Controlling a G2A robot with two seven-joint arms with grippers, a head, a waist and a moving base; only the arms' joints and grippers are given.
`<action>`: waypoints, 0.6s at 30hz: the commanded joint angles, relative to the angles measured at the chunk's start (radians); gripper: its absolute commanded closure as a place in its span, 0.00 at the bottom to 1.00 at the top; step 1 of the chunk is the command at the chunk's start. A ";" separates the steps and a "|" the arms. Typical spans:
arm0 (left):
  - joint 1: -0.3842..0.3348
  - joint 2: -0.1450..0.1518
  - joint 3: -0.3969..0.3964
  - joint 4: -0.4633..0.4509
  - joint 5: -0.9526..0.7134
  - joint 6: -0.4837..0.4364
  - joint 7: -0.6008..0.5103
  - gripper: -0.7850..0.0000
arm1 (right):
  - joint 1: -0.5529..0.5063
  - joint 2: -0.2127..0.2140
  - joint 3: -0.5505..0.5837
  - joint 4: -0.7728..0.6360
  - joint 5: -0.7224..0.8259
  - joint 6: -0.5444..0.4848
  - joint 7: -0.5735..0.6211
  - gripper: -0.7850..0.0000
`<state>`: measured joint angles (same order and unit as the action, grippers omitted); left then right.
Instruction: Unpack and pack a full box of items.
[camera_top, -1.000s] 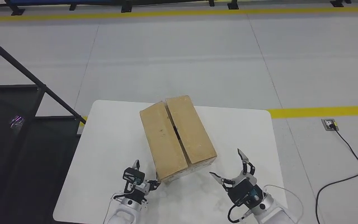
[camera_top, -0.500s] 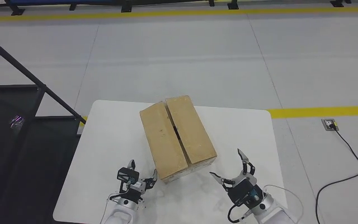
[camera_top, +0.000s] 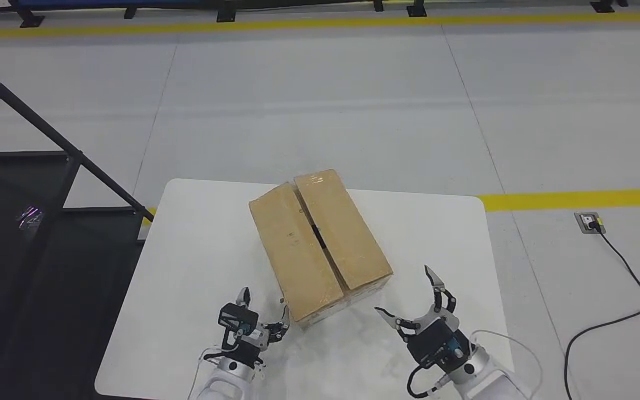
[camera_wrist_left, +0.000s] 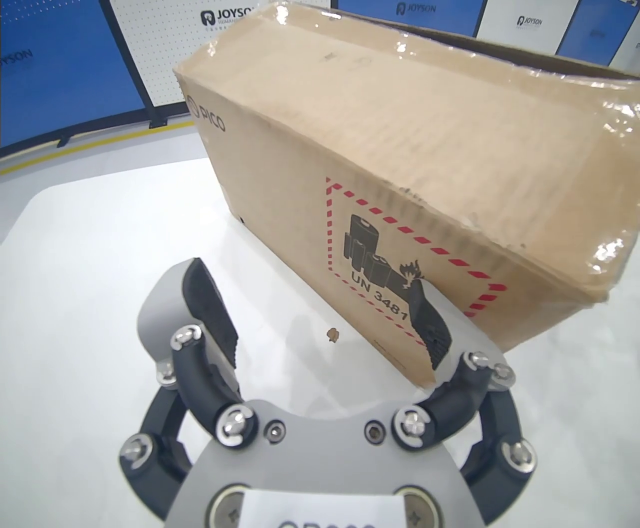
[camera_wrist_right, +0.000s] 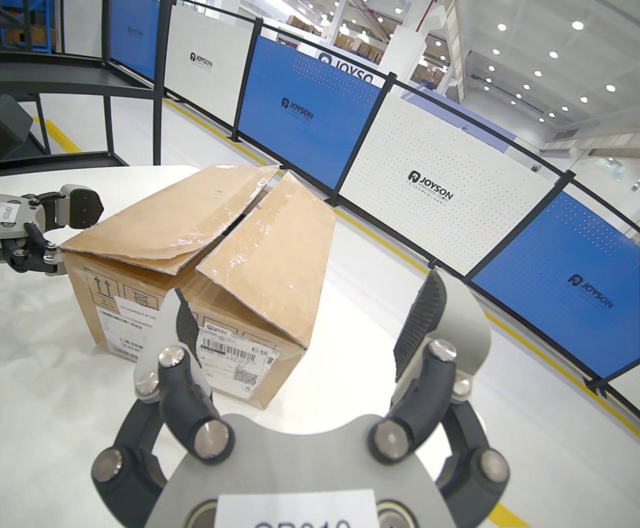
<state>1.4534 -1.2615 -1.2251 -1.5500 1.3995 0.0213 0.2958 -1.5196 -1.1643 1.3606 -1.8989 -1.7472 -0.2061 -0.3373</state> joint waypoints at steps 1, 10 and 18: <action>0.000 0.000 0.001 0.000 0.001 -0.001 0.000 0.00 | 0.000 0.000 0.000 0.000 0.000 0.000 0.000 0.00; 0.001 -0.002 0.000 -0.005 -0.012 0.004 -0.006 0.00 | 0.000 0.000 0.000 0.000 0.000 0.000 0.000 0.00; 0.003 -0.011 -0.007 0.005 -0.065 0.036 0.041 0.00 | 0.000 0.000 0.000 0.000 0.000 0.000 0.000 0.00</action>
<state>1.4553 -1.2725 -1.2277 -1.5473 1.3427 0.0575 0.3335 -1.5196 -1.1643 1.3606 -1.8989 -1.7472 -0.2061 -0.3373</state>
